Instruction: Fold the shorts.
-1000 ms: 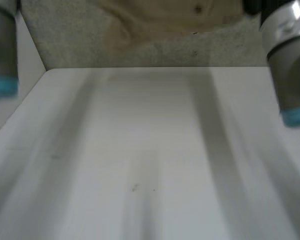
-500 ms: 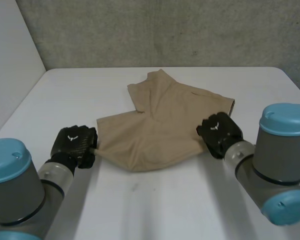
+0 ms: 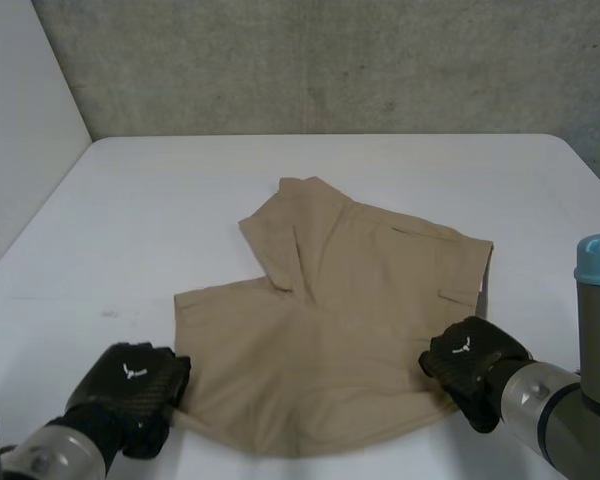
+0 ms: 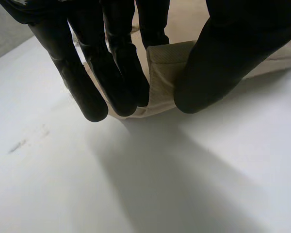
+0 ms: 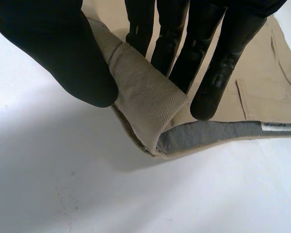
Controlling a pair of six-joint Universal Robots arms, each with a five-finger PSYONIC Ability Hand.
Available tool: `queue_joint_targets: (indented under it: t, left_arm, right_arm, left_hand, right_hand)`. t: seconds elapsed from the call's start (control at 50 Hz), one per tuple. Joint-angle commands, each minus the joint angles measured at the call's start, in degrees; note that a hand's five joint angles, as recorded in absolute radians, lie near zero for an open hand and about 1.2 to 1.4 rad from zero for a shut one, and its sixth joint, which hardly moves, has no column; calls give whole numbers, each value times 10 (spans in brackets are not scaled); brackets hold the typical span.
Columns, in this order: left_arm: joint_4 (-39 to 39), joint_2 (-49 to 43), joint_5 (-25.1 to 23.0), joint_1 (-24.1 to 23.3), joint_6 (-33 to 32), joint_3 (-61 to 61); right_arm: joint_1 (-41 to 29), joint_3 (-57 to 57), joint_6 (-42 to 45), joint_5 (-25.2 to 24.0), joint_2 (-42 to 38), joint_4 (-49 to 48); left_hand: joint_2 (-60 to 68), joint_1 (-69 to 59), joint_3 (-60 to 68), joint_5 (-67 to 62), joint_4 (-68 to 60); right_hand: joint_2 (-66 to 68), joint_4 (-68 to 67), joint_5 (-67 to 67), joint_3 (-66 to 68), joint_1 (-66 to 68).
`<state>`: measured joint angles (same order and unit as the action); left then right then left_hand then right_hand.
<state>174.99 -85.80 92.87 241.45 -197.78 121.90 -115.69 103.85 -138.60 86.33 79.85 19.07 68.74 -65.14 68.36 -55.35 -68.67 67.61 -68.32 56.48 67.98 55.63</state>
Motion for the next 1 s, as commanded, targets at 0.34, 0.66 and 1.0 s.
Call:
queue_joint_targets:
  t: [0.34, 0.66, 1.0]
  left_arm:
    - [107, -187, -80, 17, -40, -281]
    - [77, -533, -152, 16, -49, -669]
    - [-44, -676, -219, 18, -138, -852]
  right_arm:
    - [4, 41, -7, -3, -10, -111]
    - [5, 46, -7, -8, -27, -141]
    - [7, 49, -7, -8, -28, -145]
  left_hand:
    - [-462, 427, -459, 429, 462]
    - [-420, 385, -417, 387, 420]
    - [-398, 363, -395, 365, 398]
  right_hand:
    - [124, -117, 135, 120, 244]
    - [124, -117, 135, 120, 244]
    - [124, -117, 135, 120, 244]
